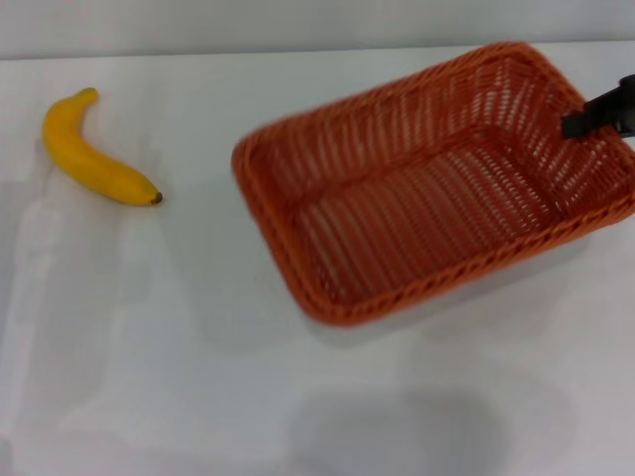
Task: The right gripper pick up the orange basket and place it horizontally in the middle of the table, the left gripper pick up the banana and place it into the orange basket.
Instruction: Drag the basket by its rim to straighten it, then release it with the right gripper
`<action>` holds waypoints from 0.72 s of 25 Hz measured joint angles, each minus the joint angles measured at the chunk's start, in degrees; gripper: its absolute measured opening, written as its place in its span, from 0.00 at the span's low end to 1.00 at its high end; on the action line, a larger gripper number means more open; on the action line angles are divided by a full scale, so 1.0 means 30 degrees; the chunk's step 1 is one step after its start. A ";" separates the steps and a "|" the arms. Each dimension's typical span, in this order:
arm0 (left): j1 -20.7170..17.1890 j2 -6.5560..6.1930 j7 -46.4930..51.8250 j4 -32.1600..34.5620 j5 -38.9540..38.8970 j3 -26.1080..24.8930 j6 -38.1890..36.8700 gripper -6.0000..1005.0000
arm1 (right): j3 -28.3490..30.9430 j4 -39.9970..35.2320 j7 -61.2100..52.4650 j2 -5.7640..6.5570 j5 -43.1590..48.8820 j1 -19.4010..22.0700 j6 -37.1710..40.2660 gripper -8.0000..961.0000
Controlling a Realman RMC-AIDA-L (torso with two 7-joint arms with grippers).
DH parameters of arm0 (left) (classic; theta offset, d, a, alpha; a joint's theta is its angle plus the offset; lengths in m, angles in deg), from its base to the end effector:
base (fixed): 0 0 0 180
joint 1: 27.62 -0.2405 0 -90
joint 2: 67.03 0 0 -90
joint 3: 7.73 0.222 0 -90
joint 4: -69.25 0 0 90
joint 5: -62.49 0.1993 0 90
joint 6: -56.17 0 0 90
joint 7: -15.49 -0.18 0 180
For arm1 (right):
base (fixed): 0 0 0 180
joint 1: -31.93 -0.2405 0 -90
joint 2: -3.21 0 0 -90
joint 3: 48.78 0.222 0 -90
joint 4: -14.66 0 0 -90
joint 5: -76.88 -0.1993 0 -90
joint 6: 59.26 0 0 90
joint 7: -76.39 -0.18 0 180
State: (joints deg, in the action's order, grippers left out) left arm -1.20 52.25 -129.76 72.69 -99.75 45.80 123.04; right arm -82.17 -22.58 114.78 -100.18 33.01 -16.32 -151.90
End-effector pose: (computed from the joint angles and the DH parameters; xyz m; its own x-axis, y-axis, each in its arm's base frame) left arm -0.3285 0.3526 0.0593 0.3801 -0.0931 0.9203 0.9249 0.0434 -0.3776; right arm 0.2014 0.3922 0.0791 0.3136 -0.8991 -0.3056 -0.9475 -0.3173 -0.0389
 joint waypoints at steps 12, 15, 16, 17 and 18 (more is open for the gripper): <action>0.0394 -0.0035 -0.0131 0.0567 -0.0004 -0.0203 -0.1459 0.88 | 0.1370 -0.1358 -0.1067 -0.1357 -0.0610 0.2193 0.1330 0.25; 0.0412 -0.0032 -0.0132 0.0838 -0.0002 -0.0207 -0.1716 0.88 | 0.1687 -0.1441 -0.1226 -0.1699 -0.1665 0.2818 0.1520 0.26; 0.0430 -0.0033 -0.0135 0.0935 -0.0003 -0.0207 -0.1893 0.88 | 0.1792 -0.1347 -0.1253 -0.1776 -0.2224 0.3032 0.1590 0.26; 0.0457 -0.0032 -0.0141 0.1009 -0.0003 -0.0209 -0.2067 0.88 | 0.1864 -0.1264 -0.1267 -0.1827 -0.2637 0.3228 0.1662 0.27; 0.0479 -0.0032 -0.0146 0.1018 -0.0004 -0.0208 -0.2133 0.88 | 0.1849 -0.1208 -0.1250 -0.1886 -0.2975 0.3415 0.1815 0.27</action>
State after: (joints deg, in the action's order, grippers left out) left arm 0.24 52.15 -130.20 75.74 -99.76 45.18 116.64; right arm -76.62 -26.21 111.03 -105.84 24.08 -6.08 -146.45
